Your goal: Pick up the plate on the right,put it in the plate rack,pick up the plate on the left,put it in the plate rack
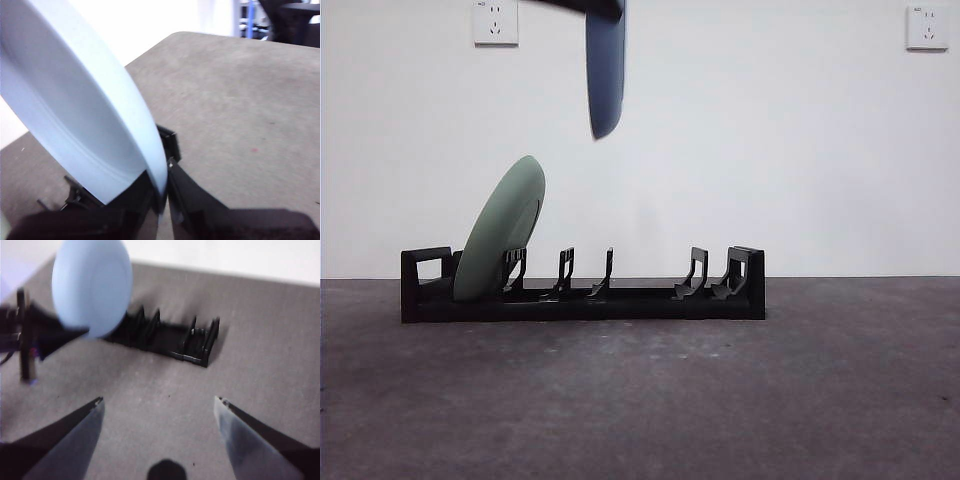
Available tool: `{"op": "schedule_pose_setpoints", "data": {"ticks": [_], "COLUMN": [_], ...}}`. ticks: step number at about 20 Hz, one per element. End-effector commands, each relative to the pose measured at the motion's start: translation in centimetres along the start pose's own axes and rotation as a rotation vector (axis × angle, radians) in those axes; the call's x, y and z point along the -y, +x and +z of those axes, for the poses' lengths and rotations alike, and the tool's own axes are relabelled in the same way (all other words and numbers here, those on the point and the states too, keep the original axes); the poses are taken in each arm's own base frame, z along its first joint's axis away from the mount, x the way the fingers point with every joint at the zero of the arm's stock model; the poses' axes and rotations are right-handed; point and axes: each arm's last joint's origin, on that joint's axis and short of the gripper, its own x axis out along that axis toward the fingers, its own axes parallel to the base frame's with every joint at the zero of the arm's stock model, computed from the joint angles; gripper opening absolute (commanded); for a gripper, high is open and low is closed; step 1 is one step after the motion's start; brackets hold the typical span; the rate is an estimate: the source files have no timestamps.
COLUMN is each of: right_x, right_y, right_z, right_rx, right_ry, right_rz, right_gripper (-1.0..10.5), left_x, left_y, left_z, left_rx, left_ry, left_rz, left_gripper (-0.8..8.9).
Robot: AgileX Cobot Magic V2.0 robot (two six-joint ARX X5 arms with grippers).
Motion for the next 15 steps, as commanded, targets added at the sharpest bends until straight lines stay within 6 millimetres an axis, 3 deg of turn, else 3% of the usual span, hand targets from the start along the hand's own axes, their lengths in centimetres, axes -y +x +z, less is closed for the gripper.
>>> {"op": "schedule_pose_setpoints", "data": {"ticks": [1, 5, 10, 15], "right_x": [-0.1, -0.4, -0.4, -0.4], "right_y": [0.2, 0.1, 0.2, 0.2], "right_z": [-0.3, -0.4, -0.4, -0.4], "right_rx": [-0.037, -0.043, -0.045, -0.044], "right_ry": [-0.012, -0.010, -0.010, -0.011], "right_rz": [0.041, 0.126, 0.131, 0.131], "right_gripper": [3.8, 3.8, 3.8, 3.8], "left_x": [-1.0, -2.1, -4.1, -5.9], "left_y": [1.3, 3.3, 6.5, 9.6], "left_z": [-0.4, -1.5, -3.7, -4.6], "left_rx": [0.024, 0.019, -0.026, -0.069], "left_ry": [-0.027, -0.046, -0.080, -0.099], "left_rz": [0.011, 0.042, 0.075, 0.069], "left_gripper": [-0.08, -0.09, -0.09, -0.08]}}
